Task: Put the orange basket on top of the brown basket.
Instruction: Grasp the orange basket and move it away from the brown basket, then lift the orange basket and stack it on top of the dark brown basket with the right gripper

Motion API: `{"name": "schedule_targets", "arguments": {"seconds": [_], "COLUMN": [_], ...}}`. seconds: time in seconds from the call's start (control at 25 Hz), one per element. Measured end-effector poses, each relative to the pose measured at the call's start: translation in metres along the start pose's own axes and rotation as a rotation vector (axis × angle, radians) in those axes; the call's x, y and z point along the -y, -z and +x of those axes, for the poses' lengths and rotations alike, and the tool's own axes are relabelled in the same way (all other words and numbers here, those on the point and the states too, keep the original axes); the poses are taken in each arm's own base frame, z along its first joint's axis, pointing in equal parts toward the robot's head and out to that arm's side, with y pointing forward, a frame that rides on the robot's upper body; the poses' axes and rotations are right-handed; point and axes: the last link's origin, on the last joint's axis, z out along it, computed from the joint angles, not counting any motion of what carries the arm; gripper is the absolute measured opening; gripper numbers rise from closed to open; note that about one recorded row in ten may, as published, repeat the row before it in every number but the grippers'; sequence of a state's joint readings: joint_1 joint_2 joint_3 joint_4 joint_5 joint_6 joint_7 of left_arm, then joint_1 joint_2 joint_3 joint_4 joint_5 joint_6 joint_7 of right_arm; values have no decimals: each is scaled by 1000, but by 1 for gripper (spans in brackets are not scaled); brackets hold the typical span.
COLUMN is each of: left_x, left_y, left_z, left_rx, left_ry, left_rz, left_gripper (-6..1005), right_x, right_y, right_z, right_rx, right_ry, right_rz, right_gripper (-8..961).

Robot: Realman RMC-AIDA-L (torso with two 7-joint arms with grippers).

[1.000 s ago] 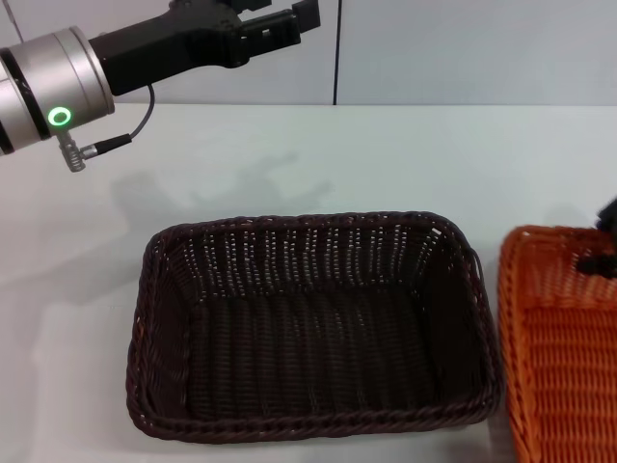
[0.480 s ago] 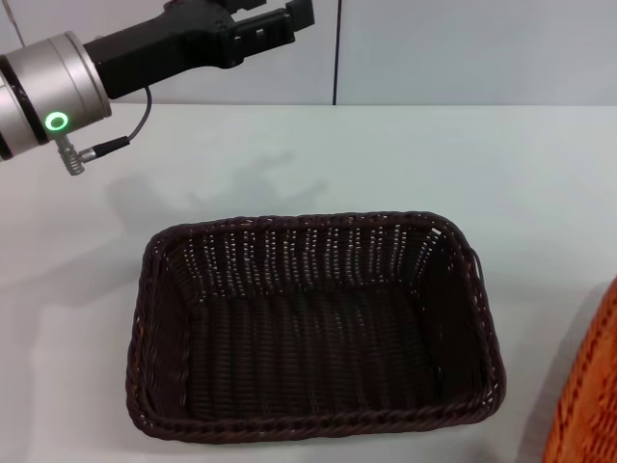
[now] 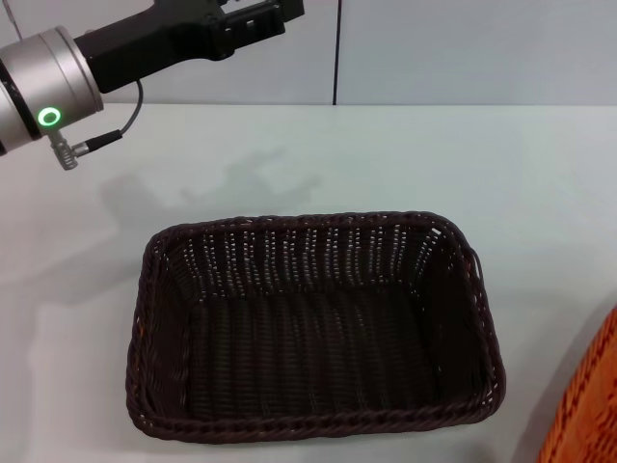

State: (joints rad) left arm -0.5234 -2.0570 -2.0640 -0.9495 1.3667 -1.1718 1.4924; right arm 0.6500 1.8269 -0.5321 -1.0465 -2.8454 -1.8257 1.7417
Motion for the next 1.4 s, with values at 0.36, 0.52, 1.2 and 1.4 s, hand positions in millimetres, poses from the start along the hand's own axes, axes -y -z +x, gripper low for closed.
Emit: {"name": "schedule_targets", "arguments": {"seconds": [0.36,0.52,1.2,1.4], "left_x": [3,5,16,20], "left_y": [3,4,15,17], "left_z": [1,2,5,7], "left_rx": [-12,-19,-58,-79], "left_ry": [-10,-12,-5,-13], "left_rz": [11,20,66,82], "left_gripper": [862,863,862,862], "right_x": [7,11,39,28], "right_y": [44,58,75,60], "right_z": [17,24,-11,-39], "right_rx": [474,573,1073,1295], "right_ry": [-65,-91,-282,-304], "right_rz": [43,79,223,122], "right_gripper": [161,161,161,161]}}
